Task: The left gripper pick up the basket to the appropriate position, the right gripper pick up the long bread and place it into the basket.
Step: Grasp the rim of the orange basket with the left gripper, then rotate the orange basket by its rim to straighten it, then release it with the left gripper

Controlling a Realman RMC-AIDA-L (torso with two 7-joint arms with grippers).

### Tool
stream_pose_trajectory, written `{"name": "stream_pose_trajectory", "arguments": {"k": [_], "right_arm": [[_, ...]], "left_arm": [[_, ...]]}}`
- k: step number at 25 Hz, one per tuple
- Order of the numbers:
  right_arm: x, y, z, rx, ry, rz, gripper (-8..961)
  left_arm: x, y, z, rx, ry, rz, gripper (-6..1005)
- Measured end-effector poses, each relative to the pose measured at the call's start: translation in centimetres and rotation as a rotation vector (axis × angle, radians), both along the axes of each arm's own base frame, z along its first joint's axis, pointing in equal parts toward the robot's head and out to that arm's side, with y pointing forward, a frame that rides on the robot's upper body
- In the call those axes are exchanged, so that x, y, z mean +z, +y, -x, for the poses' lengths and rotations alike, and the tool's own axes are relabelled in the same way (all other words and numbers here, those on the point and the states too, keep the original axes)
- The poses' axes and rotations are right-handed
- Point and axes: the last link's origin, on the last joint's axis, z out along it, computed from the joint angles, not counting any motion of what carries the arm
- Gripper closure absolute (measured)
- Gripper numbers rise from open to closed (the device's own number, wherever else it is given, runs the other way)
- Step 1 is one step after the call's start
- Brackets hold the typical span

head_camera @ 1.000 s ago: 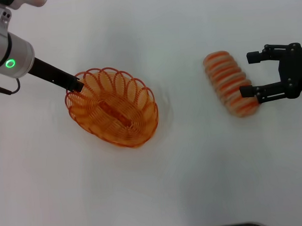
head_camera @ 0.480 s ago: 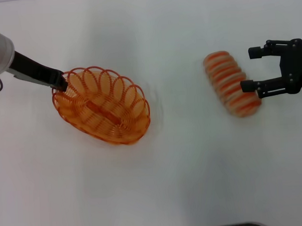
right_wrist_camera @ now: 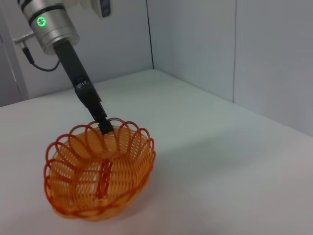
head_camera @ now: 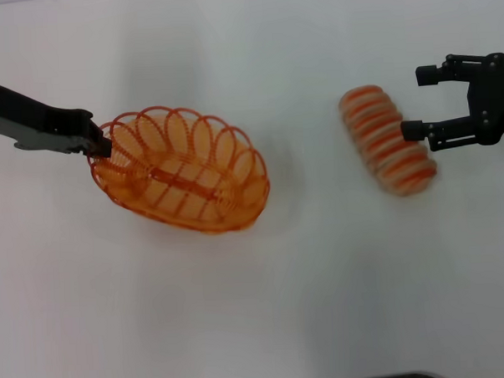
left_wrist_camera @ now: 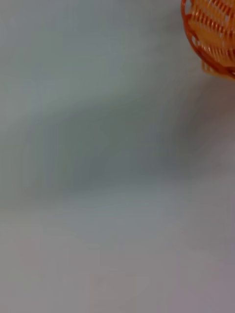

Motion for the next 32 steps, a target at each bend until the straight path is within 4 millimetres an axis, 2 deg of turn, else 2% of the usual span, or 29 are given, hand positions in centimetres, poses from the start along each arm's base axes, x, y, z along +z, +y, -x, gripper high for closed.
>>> {"name": "stream_pose_trajectory", "arguments": {"k": [5, 11, 22, 32], "right_arm": [[0.1, 0.3, -0.1, -0.013, -0.002, -0.016, 7], [0.2, 0.6, -0.2, -0.036, 0.000, -0.039, 7], [1.2, 0.9, -0.3, -0.050, 0.049, -0.118, 7], [1.0, 1.1, -0.4, -0.062, 0.046, -0.135, 7]], "left_arm": [[0.3, -0.8, 0.5, 0.076, -0.104, -0.025, 918], [-0.4, -1.9, 2.0, 0.168, -0.169, -0.101, 919], [-1.3, -2.3, 3.3, 0.191, -0.223, -0.174, 921], [-3.0, -2.7, 3.7, 0.190, -0.231, -0.195, 921]]}}
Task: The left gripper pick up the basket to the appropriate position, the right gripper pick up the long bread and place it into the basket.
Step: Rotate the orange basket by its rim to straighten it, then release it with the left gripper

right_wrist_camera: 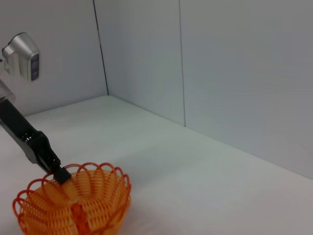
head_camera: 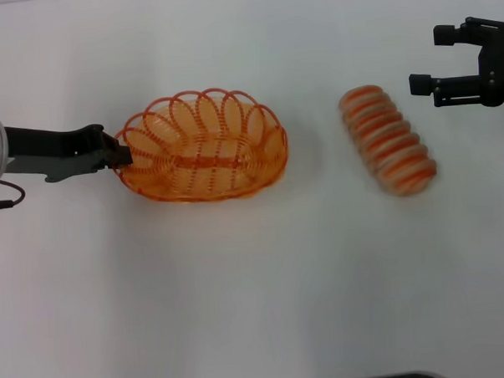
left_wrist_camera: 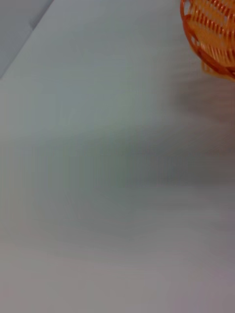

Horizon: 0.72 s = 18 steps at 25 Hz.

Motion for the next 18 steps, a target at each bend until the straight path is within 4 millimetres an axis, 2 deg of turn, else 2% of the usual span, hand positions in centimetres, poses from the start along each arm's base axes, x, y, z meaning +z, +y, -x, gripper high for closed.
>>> {"name": "stream_pose_trajectory", "arguments": {"k": [18], "right_arm": [[-0.12, 0.04, -0.05, -0.005, -0.002, -0.002, 8]], "left_arm": [[-1.01, 0.15, 0.34, 0.010, 0.011, -0.025, 921]]}}
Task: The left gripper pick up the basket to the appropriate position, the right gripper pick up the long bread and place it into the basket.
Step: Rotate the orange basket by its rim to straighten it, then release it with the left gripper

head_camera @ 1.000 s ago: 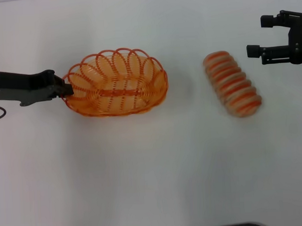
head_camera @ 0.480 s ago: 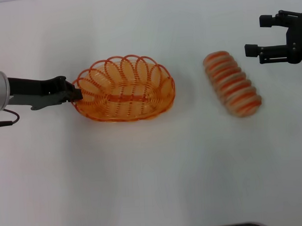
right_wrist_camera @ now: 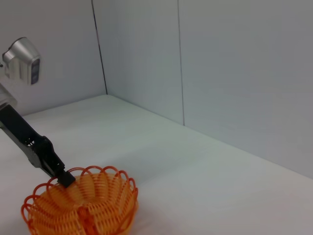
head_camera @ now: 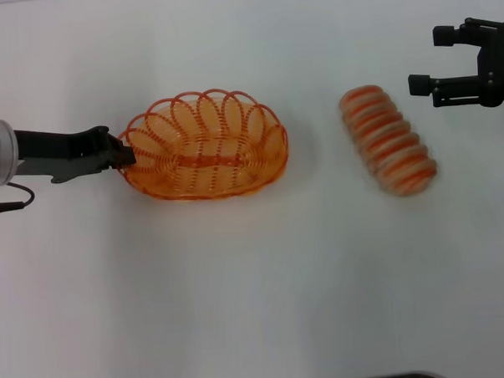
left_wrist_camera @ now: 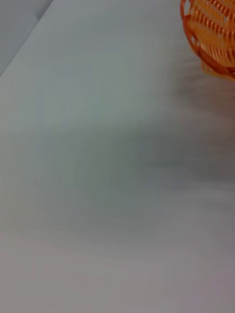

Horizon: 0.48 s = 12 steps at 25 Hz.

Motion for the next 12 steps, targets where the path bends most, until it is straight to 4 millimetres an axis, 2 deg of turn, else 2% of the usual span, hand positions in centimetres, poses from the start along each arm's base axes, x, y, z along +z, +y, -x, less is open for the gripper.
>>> {"name": "stream_pose_trajectory", "arguments": {"k": [12], "right_arm": [[0.06, 0.07, -0.04, -0.003, 0.000, -0.007, 8]], "left_arm": [[0.02, 0.19, 0.26, 0.016, -0.003, -0.032, 919]]}}
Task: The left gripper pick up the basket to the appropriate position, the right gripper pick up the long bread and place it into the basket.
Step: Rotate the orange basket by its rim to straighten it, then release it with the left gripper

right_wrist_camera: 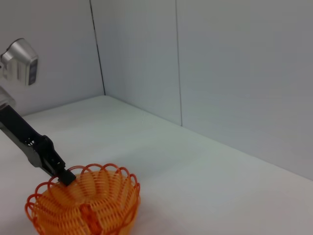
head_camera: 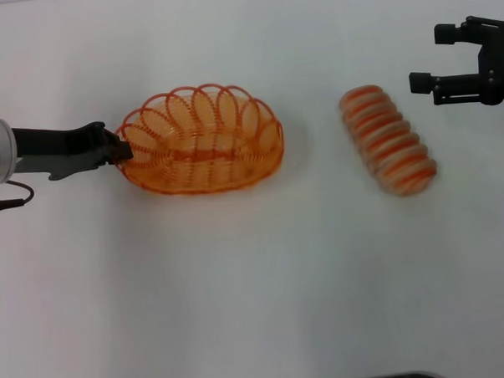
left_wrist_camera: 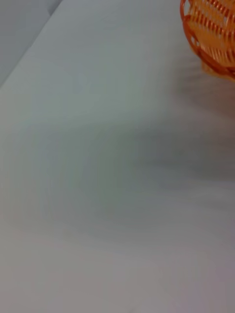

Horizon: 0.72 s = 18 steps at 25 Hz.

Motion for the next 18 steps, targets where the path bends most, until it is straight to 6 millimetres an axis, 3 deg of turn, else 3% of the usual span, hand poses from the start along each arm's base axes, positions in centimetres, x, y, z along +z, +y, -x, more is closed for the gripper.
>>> {"name": "stream_pose_trajectory", "arguments": {"k": [6, 18], "right_arm": [[0.03, 0.08, -0.05, -0.003, -0.003, -0.005, 8], [0.04, 0.10, -0.07, -0.004, -0.004, -0.006, 7]], "left_arm": [[-0.14, 0.03, -0.27, -0.012, 0.004, 0.005, 911], [0.19, 0.25, -0.69, -0.034, -0.002, -0.005, 664]]}}
